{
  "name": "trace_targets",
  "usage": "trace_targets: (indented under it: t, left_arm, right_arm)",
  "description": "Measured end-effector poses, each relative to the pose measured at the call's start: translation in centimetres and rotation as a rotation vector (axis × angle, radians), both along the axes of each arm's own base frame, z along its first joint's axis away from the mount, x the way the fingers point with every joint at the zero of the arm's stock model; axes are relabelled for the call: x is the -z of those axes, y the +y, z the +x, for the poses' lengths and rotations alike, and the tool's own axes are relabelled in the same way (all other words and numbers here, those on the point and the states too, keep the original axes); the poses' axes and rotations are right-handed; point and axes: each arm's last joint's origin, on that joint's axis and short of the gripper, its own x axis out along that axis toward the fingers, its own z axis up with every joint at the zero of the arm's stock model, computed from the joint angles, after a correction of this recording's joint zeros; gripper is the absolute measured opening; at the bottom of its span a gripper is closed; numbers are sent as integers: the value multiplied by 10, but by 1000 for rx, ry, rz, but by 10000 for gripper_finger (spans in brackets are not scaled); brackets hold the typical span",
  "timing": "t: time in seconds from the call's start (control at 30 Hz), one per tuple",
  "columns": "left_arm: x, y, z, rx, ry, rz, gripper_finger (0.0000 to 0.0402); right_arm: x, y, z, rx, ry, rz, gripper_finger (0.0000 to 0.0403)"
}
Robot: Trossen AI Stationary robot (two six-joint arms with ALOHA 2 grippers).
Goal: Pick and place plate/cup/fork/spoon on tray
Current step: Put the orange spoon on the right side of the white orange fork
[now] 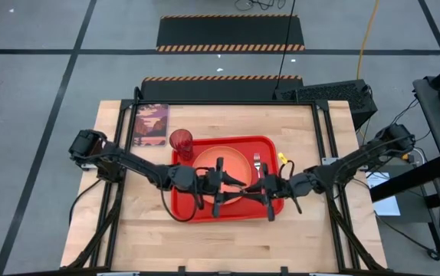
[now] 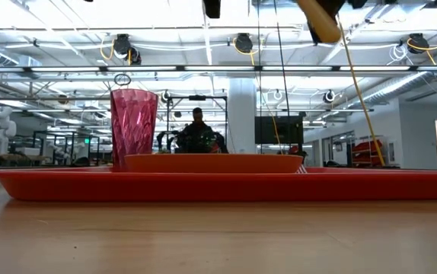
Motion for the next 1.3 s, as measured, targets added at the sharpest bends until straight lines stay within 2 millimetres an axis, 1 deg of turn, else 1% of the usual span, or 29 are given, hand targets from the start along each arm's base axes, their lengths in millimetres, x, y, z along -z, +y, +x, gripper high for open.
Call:
trace_targets:
  t: [0.1,0.23,0.27,0.43,0.53,0.63,0.73,0.87,1.03,1.2,1.3]
  left_arm:
    - [3,2,1,-4,31,10,100]
    - [5,4,1,-2,53,15,28]
    - [5,5,2,-5,53,12,17]
    - [5,10,3,-27,61,-22,21]
    - [5,14,4,-58,58,-48,12]
    - [6,19,5,-113,65,-76,10]
    - [9,25,5,-187,98,-97,14]
    - [12,30,5,-301,118,-151,7]
    - [16,32,5,-456,98,-217,8]
    - [19,30,5,-549,70,-244,6]
    - [20,28,5,-558,65,-260,8]
  right_arm:
    - [1,-3,1,10,6,-7,24]
    - [1,-5,2,9,8,-25,29]
    - [1,-6,2,6,7,-35,30]
    - [2,-7,1,66,19,-42,33]
    - [2,-6,0,140,18,-28,44]
    - [4,-3,-3,236,29,-50,65]
    - [6,0,-7,334,41,-87,95]
    - [14,2,-10,473,77,-207,135]
    - [27,6,-2,587,85,-322,169]
    - [39,15,10,702,43,-438,175]
    - [44,19,18,713,13,-492,173]
